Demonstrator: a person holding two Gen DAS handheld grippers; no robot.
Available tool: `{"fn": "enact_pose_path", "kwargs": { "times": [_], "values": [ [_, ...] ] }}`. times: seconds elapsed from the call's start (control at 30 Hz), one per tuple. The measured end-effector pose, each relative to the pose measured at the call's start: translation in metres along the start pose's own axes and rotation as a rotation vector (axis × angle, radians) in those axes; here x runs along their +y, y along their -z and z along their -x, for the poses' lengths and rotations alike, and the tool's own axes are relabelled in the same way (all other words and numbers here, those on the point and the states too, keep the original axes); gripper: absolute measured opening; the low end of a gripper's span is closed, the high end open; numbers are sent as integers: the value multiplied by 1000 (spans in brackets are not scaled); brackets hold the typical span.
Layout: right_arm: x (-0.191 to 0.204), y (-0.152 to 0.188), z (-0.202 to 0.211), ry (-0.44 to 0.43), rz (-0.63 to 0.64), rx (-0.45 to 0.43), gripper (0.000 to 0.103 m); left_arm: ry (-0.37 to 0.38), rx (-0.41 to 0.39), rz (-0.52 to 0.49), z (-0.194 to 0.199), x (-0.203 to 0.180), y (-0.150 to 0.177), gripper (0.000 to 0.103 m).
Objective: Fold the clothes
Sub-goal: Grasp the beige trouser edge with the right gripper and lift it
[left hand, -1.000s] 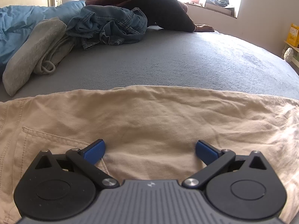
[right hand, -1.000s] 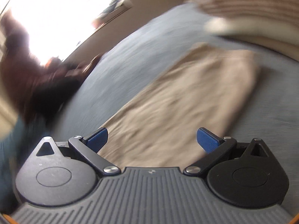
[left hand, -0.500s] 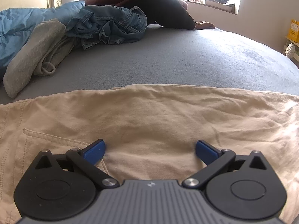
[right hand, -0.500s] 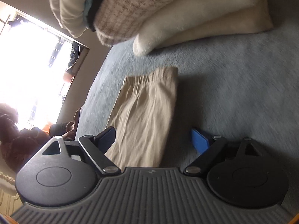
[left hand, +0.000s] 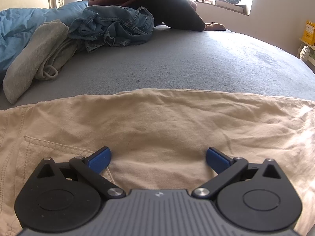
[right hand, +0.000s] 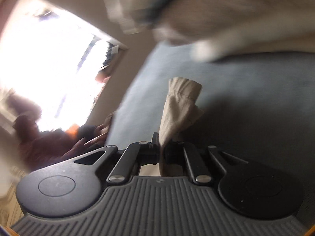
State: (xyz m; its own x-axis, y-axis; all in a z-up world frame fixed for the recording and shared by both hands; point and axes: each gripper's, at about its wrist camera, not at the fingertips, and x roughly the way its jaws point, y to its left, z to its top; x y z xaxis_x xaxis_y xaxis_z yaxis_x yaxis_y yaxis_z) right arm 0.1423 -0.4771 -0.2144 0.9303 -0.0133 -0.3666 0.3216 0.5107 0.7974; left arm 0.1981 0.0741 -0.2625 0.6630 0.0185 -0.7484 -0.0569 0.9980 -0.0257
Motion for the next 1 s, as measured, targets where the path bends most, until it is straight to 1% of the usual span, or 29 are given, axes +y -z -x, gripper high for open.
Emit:
{"fn": "enact_pose_path", "kwargs": {
  "times": [0.1, 0.2, 0.37, 0.47, 0.6, 0.67, 0.8, 0.87, 0.93, 1.0],
  "values": [
    [47, 16, 9, -103, 71, 54, 3, 8, -3, 1, 1, 1, 1, 103],
    [90, 37, 10, -220, 95, 125, 3, 20, -7, -2, 2, 3, 2, 103],
    [143, 85, 8, -398, 29, 263, 3, 48, -11, -14, 4, 6, 3, 103],
    [175, 115, -1, -475, 32, 345, 3, 77, -16, -11, 8, 12, 4, 103],
    [207, 150, -12, -543, 31, 437, 3, 127, -20, 54, 26, 30, 3, 103],
    [225, 171, -13, -577, 46, 482, 3, 148, -44, 77, 39, 42, 4, 103],
    [262, 208, -3, -627, 151, 544, 3, 109, -98, 82, 61, 66, 6, 103],
    [278, 228, -3, -643, 205, 574, 3, 84, -110, 93, 67, 81, 7, 103],
    [291, 246, -6, -659, 228, 605, 3, 63, -98, 130, 71, 98, 9, 102],
    [300, 259, -10, -676, 220, 613, 4, 31, -137, 171, 85, 116, 13, 102]
  ]
}}
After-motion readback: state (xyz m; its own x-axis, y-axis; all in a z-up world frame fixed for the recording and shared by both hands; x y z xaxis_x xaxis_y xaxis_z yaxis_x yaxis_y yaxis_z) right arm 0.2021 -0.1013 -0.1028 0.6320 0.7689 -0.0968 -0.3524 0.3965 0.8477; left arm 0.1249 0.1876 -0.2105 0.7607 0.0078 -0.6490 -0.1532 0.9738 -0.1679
